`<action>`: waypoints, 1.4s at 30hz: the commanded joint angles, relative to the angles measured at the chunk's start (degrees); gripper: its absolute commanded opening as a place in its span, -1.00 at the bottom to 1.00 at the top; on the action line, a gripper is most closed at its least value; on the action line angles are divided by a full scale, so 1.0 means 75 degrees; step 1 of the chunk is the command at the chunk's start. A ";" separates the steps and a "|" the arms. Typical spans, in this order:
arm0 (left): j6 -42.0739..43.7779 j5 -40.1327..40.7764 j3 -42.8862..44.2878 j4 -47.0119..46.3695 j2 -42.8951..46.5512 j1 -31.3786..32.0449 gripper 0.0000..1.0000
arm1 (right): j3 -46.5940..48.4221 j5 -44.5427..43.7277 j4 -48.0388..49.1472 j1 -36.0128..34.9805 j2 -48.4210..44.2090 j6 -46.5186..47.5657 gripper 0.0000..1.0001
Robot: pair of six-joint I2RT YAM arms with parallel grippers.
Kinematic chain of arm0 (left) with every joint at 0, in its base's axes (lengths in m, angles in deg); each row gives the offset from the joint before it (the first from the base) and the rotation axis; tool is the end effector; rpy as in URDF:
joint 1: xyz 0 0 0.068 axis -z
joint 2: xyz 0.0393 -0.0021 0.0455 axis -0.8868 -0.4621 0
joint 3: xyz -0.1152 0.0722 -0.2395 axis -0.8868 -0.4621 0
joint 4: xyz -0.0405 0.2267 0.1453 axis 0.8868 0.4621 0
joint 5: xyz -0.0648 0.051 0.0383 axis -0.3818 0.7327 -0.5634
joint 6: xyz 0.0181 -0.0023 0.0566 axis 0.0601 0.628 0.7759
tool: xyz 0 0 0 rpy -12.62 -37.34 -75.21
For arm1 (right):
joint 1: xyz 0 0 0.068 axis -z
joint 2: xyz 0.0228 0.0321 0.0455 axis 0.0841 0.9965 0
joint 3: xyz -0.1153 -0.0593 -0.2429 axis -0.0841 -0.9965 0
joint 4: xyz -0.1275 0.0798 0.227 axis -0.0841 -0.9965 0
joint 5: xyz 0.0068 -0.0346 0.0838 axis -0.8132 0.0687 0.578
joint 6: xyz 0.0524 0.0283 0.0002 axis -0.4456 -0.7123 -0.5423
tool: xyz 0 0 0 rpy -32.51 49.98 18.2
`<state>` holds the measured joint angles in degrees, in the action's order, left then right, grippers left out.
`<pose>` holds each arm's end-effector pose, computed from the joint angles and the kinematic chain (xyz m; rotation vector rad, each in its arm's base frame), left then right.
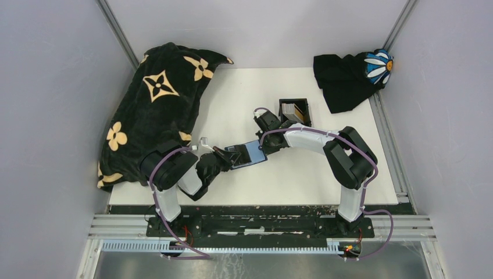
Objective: Put the credit cards into the card holder
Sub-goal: Insert the credit card into the card holder.
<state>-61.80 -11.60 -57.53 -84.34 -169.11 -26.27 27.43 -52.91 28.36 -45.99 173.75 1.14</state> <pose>0.2027 -0.1404 0.0752 -0.7447 1.9138 -1.1222 0.2980 0.2560 0.1473 -0.4439 2.6552 0.2390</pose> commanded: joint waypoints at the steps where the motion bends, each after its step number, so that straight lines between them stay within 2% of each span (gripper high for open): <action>1: 0.0083 0.0007 0.0156 0.0079 -0.0124 0.0048 -0.94 | -0.0026 0.0080 0.0057 -0.0060 -0.0016 0.0099 -0.85; 14: 0.0010 0.0268 0.0079 0.1171 0.0380 0.0338 -0.94 | -0.0008 0.0080 0.0098 -0.0056 0.0049 0.0072 -0.85; 26: 0.0097 0.0110 0.0638 0.1724 0.0188 0.0571 -0.94 | 0.0042 0.0217 0.0093 -0.0083 0.0094 0.0050 -0.86; 30: 0.0268 -0.0083 0.1035 0.2367 0.0145 0.0615 -0.93 | 0.0048 0.0233 0.0087 -0.0118 0.0068 0.0038 -0.86; 42: 0.1095 -0.0038 0.2298 0.5475 0.0549 0.0947 -0.28 | 0.0055 0.0247 0.0080 -0.0214 0.0017 0.0040 -0.86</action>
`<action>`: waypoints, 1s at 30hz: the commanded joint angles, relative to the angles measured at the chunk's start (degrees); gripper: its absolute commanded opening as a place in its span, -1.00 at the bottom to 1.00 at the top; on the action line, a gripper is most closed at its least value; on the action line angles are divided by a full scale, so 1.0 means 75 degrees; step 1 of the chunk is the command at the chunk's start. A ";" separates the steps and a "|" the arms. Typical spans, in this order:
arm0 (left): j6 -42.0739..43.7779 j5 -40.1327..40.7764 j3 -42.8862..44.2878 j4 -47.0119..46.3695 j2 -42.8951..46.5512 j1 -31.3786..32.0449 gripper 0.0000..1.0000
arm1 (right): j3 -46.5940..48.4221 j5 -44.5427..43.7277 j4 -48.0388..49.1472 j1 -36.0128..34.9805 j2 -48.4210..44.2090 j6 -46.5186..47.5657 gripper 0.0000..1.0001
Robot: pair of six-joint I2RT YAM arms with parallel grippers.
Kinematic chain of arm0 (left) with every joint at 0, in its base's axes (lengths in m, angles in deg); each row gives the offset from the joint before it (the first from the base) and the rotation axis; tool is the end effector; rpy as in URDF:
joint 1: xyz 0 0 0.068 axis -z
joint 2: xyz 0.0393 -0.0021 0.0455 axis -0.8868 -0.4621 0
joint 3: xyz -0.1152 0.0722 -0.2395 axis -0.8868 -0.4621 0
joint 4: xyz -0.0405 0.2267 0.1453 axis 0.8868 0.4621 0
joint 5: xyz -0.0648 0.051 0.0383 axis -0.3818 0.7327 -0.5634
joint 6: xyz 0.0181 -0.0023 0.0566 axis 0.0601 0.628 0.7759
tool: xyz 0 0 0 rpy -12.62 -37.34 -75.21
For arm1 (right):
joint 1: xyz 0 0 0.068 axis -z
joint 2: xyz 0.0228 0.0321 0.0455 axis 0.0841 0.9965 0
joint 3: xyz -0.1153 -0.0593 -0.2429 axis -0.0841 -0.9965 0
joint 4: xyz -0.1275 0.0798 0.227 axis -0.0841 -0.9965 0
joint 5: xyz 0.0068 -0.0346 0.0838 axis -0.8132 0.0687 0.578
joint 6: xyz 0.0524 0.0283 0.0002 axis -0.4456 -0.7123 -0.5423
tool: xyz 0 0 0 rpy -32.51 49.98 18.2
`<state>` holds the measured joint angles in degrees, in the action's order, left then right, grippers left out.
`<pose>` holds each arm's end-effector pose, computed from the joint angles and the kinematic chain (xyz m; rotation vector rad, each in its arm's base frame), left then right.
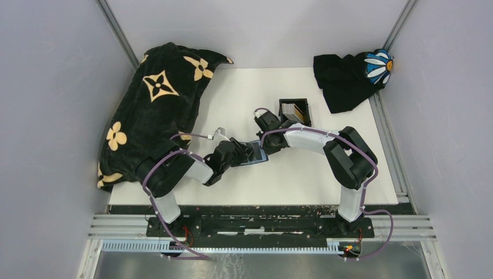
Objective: Put the credit cards into the card holder
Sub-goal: Insert the credit card into the card holder.
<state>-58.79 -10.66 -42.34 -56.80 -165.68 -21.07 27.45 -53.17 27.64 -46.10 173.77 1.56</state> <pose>0.2331 -0.1960 0.0901 -0.6420 2.1040 -1.0080 0.2967 0.2556 0.1466 -0.4570 2.6624 0.2237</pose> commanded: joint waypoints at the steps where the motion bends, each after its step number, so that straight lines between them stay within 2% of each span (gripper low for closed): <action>1: 0.0720 -0.0092 0.0297 0.1971 0.0164 0.0265 -0.23 | 0.0049 0.0280 0.0181 -0.0196 0.0002 -0.0010 -0.86; 7: 0.1212 0.0423 0.0633 0.3585 0.0816 0.0280 -0.14 | 0.0036 0.0226 0.0152 -0.0199 -0.0086 -0.0004 -0.86; 15: 0.1235 0.1027 0.0260 0.3774 0.1710 0.0354 -0.14 | -0.0003 0.0232 0.0206 -0.0195 -0.0072 -0.0042 -0.86; 26: 0.1589 0.0633 0.1205 0.4169 0.0909 0.0359 -0.26 | -0.0036 0.0363 0.0195 -0.0206 -0.0165 -0.0037 -0.86; 30: 0.1647 0.0478 0.1422 0.4168 0.0614 0.0362 -0.47 | 0.0007 0.0464 0.0154 -0.0225 -0.0143 0.0014 -0.87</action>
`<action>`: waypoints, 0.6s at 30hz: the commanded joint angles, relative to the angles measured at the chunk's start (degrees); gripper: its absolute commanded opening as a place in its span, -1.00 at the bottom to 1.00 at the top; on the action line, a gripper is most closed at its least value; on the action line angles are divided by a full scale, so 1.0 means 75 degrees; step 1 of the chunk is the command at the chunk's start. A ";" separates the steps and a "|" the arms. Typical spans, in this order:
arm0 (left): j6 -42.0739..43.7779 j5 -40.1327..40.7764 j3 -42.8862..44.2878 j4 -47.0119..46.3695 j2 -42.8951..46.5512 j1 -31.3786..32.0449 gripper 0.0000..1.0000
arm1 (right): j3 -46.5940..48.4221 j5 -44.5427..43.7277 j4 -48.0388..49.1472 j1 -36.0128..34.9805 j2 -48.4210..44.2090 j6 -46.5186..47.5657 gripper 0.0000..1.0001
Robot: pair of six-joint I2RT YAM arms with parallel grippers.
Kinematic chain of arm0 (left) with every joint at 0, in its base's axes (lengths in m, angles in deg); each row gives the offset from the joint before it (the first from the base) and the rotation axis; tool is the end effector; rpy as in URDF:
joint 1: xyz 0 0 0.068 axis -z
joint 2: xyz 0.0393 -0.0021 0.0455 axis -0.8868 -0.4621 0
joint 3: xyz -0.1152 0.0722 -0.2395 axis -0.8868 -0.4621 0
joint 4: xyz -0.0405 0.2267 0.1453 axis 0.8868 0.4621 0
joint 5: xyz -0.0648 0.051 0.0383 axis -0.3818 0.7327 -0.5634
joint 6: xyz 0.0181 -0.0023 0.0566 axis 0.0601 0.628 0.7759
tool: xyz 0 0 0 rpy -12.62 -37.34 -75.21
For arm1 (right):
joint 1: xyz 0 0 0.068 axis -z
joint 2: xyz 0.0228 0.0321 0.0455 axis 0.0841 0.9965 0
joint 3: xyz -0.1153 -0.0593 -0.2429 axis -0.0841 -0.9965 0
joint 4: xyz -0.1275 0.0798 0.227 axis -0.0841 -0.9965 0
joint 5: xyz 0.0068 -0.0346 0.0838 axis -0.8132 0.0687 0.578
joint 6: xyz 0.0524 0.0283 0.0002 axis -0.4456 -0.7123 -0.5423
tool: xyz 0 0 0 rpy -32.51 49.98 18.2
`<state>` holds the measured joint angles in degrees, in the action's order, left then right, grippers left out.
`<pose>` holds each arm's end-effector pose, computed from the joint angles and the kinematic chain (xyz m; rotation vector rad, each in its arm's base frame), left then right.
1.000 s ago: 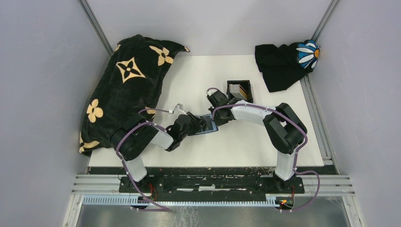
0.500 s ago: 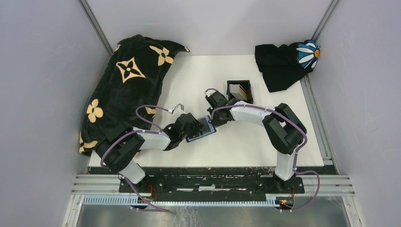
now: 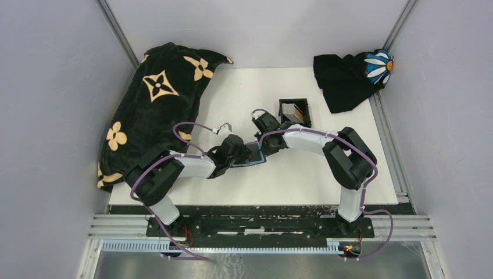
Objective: Put the credit cards into the card holder
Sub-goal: Insert the credit card into the card holder.
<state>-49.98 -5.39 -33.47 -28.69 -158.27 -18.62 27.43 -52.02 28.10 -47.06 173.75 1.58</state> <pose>0.2359 -0.2112 0.1198 -0.4809 2.2664 -0.6949 0.2924 0.2617 0.1470 -0.4859 2.6591 0.2578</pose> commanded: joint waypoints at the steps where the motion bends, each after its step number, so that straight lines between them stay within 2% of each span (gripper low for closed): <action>1: 0.0485 -0.0244 0.0268 0.0416 -0.0419 0.0029 -0.53 | 0.0016 0.0319 0.0087 -0.0088 -0.0139 0.0023 -0.87; 5: 0.0546 -0.0268 0.0384 0.0424 -0.0512 0.0029 -0.88 | -0.0012 0.0305 0.0107 -0.0097 -0.0151 0.0050 -0.87; 8: 0.0573 -0.0250 0.0438 0.0537 -0.0469 0.0029 -0.92 | -0.0019 0.0235 0.0099 -0.0095 -0.0154 0.0060 -0.87; 10: 0.0584 -0.0099 0.0414 0.0659 -0.0318 0.0035 -0.85 | -0.0027 0.0222 0.0109 -0.0091 -0.0151 0.0066 -0.87; 14: 0.0687 0.0231 0.0372 0.0890 0.0157 0.0035 -0.51 | -0.0026 0.0183 0.0130 -0.0093 -0.0087 0.0028 -0.86; 18: 0.0955 0.0559 0.0579 0.1367 0.0555 0.0035 -0.34 | -0.0041 0.0148 0.0158 -0.0087 -0.0102 -0.0016 -0.83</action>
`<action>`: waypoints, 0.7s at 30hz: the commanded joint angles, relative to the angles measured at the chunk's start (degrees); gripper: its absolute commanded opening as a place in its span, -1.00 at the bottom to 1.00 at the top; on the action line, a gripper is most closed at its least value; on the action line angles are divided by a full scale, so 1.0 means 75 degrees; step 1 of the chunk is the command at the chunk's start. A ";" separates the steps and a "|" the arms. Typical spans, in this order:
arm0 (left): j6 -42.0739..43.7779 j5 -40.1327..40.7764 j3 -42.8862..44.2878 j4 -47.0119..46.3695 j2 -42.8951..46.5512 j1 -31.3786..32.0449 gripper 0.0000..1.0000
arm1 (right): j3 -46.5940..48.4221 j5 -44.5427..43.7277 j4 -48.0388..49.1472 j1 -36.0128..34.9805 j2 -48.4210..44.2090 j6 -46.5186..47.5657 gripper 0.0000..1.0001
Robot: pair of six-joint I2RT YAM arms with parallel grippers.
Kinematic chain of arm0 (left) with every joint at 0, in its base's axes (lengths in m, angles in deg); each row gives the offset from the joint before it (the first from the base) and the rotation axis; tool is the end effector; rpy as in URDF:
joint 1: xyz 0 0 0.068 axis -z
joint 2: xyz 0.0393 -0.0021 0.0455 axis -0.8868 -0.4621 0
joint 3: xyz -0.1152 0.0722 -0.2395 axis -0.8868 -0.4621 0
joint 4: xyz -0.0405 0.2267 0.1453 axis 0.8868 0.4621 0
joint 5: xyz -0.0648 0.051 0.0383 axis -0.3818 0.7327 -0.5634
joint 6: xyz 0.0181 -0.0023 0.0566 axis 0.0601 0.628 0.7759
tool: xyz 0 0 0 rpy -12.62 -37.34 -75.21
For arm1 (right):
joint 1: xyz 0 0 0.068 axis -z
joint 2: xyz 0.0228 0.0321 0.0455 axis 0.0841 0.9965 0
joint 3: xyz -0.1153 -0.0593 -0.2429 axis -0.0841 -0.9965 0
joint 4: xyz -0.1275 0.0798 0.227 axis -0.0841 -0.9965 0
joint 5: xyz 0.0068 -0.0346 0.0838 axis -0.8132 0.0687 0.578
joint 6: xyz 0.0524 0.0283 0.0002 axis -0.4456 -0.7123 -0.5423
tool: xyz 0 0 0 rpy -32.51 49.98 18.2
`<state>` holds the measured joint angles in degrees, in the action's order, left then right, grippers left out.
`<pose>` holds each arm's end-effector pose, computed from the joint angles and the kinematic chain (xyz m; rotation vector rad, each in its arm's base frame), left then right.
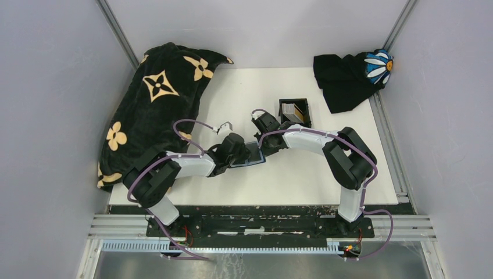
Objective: Put the credit cards into the card holder
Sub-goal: Insert the credit card into the card holder.
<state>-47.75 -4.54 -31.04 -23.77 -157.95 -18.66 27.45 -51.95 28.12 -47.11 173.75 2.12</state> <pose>0.2396 -0.2136 0.1257 -0.4420 2.2926 -0.6290 0.2922 0.2621 0.1471 -0.4998 2.6558 0.2572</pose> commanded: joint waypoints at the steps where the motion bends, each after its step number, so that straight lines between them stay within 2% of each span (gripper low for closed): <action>1: 0.0702 0.0535 0.0283 0.0799 0.0611 0.0041 -0.31 | -0.0044 0.0134 0.0154 -0.0081 -0.0114 -0.0084 -0.80; 5: 0.0765 0.0960 0.0195 0.0998 0.1189 0.0041 -0.14 | -0.0025 0.0090 0.0119 -0.0087 -0.0116 -0.0083 -0.74; 9: 0.0624 0.1485 -0.0163 0.1049 0.1967 0.0039 -0.13 | -0.0032 0.0014 0.0087 -0.0081 -0.0124 -0.0056 -0.68; 15: -0.0348 0.2821 -0.1363 0.1179 0.3257 0.0034 -0.11 | -0.0090 -0.0121 0.0084 -0.0083 -0.0184 -0.0042 -0.53; 21: -0.1499 0.3526 -0.2320 0.1609 0.3896 0.0041 -0.11 | -0.0097 -0.0283 0.0028 -0.0092 -0.0215 -0.0018 -0.31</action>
<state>-50.87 14.41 -44.68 -13.85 -131.30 -18.58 27.43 -52.10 28.32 -47.48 173.75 1.99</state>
